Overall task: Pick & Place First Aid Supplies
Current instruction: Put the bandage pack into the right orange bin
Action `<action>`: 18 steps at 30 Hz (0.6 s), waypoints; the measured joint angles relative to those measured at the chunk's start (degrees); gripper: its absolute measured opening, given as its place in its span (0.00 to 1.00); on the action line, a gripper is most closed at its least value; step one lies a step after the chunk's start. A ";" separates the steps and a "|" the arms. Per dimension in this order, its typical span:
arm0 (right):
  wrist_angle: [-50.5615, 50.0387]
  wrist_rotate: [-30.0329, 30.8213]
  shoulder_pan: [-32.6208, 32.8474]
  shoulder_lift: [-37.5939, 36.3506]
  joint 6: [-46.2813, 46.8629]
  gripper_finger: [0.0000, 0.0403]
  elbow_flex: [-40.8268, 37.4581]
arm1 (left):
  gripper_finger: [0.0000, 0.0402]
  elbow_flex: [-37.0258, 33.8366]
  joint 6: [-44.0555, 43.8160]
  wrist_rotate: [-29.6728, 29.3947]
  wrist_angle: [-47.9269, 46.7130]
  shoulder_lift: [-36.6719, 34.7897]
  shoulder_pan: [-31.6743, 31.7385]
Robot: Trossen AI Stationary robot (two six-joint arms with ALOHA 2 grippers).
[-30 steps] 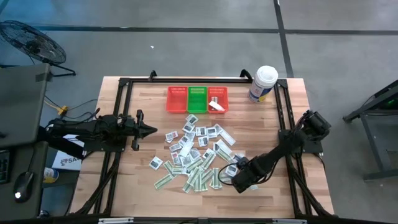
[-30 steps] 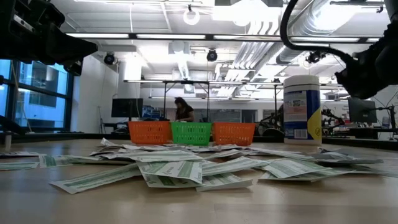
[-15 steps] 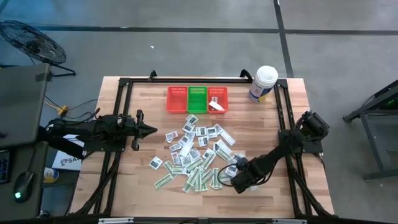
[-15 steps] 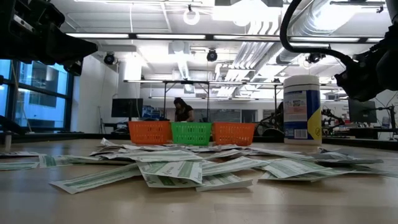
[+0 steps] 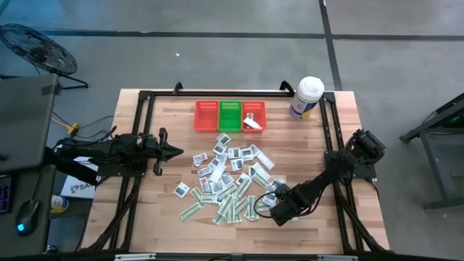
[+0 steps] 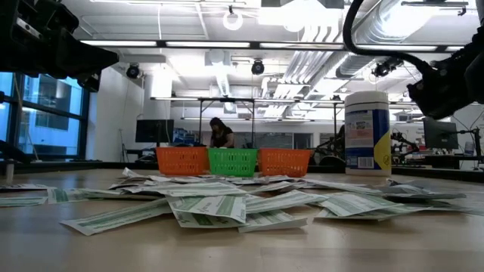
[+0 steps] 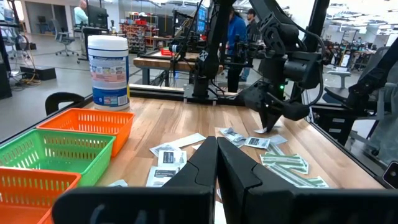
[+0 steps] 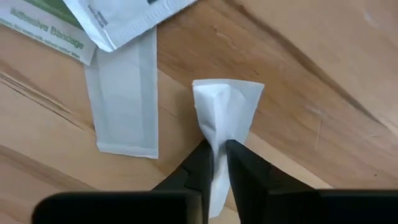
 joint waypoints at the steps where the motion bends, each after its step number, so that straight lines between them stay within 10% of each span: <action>1: -0.19 1.12 0.02 -0.40 -0.08 0.06 -0.05 | 0.00 0.00 0.00 0.00 0.01 0.01 -0.01; 18: -0.15 15.61 -11.79 -20.94 -21.94 0.02 0.00 | 0.00 0.00 0.02 0.00 0.01 0.00 -0.01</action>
